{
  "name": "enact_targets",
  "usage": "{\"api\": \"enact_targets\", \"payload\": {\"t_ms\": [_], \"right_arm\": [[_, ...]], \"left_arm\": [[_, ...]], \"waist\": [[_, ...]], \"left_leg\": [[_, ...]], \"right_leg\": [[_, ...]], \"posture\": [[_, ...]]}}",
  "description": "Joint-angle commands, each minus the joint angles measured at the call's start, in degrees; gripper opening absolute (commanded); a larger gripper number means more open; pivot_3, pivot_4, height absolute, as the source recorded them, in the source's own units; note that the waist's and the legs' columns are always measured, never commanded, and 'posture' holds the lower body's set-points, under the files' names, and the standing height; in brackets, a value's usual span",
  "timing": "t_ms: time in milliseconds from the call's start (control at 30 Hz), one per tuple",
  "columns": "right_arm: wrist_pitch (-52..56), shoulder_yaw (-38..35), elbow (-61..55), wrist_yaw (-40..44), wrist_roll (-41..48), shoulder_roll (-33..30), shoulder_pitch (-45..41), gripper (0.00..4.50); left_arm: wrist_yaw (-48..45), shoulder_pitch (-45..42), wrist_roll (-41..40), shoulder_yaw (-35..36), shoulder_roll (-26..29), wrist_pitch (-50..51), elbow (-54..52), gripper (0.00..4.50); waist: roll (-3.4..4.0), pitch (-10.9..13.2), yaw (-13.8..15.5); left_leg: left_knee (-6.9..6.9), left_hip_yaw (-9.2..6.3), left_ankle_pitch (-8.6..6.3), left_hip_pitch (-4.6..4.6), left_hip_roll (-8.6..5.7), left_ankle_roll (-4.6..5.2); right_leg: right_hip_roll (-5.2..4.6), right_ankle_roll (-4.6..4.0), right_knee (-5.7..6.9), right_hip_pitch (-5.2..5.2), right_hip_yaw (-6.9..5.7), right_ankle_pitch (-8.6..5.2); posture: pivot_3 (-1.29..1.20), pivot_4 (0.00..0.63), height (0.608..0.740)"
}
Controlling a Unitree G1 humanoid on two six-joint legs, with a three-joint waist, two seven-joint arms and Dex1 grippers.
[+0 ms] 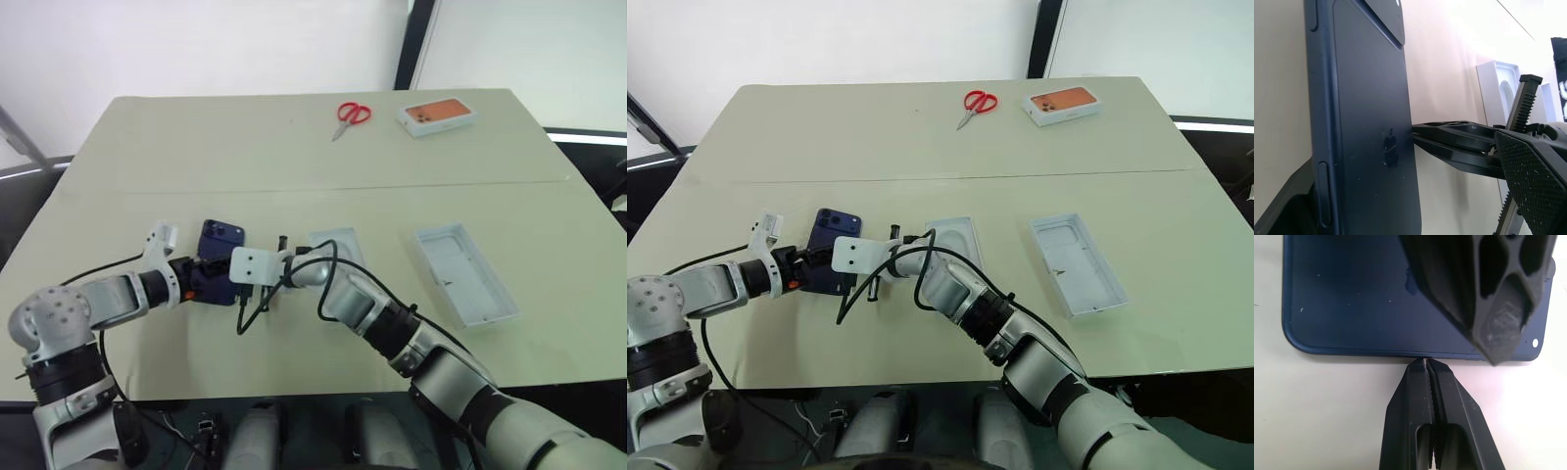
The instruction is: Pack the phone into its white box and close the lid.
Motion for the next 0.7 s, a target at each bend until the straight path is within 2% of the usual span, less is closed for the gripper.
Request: {"api": "enact_targets", "payload": {"t_ms": [33, 233, 333, 467, 500, 533, 700], "right_arm": [[0.1, -1.6, -2.8, 0.0, -0.3, -0.1, 0.4, 0.08], [0.4, -2.1, -3.4, 0.1, -0.6, -0.6, 0.8, 0.08], [0.4, -2.1, -3.6, 0.2, -0.7, -0.8, 0.8, 0.0], [0.3, -1.9, -3.9, 0.0, -1.0, -0.9, 0.8, 0.0], [0.2, -1.9, -3.9, 0.0, -1.2, -1.0, 0.8, 0.0], [0.3, -1.9, -4.4, 0.1, -1.4, -1.2, 0.9, 0.0], [1.0, -2.9, -7.0, 1.0, -1.4, -2.6, 0.7, 0.0]], "left_arm": [[2.0, -0.4, 0.9, 1.3, -0.8, 2.8, 3.6, 4.5], [1.6, -1.3, 2.1, 3.7, 2.0, 2.8, 5.3, 4.5], [0.8, -1.5, 2.2, 3.6, 3.3, 2.8, 6.0, 3.68], [0.3, -1.2, 2.7, 3.2, 3.5, 2.8, 6.0, 1.76], [0.3, -1.2, 2.9, 3.3, 3.4, 2.8, 6.0, 1.44], [0.2, -1.1, 2.8, 3.7, 3.3, 2.8, 6.1, 0.88], [-0.3, -0.9, 1.5, 5.6, 3.2, 2.8, 6.2, 0.88]], "waist": [[-0.01, 0.0, 0.0], [-0.04, 0.0, -0.5], [-0.05, 0.0, -0.7], [-0.06, 0.0, -1.2], [-0.06, 0.0, -1.4], [-0.12, -0.1, -1.4], [-0.14, 0.0, -1.7]], "left_leg": [[0.0, 0.0, 0.0, 0.0, 0.0, 0.0], [-0.06, 0.0, 0.01, 0.01, 0.01, -0.02], [-0.1, 0.0, 0.02, 0.02, 0.03, -0.04], [-0.23, 0.01, 0.08, 0.0, 0.06, -0.14], [-0.24, 0.01, 0.09, 0.0, 0.06, -0.16], [-0.24, 0.0, 0.1, 0.0, 0.06, -0.18], [-0.25, -0.02, 0.12, 0.0, 0.08, -0.21]], "right_leg": [[0.0, 0.0, 0.0, 0.0, 0.0, 0.0], [0.04, 0.0, 0.01, -0.02, 0.0, 0.0], [0.06, 0.0, 0.01, -0.06, 0.0, 0.0], [0.09, -0.01, 0.01, -0.16, 0.02, 0.0], [0.09, -0.01, 0.01, -0.16, 0.02, 0.0], [0.08, -0.01, 0.01, -0.16, 0.02, 0.0], [0.09, -0.02, 0.02, -0.16, 0.01, 0.01]], "posture": [[0.0, 0.15, 0.74], [0.0, 0.15, 0.74], [0.0, 0.15, 0.74], [0.0, 0.15, 0.74], [0.0, 0.15, 0.74], [0.0, 0.15, 0.74], [0.0, 0.15, 0.74]]}}
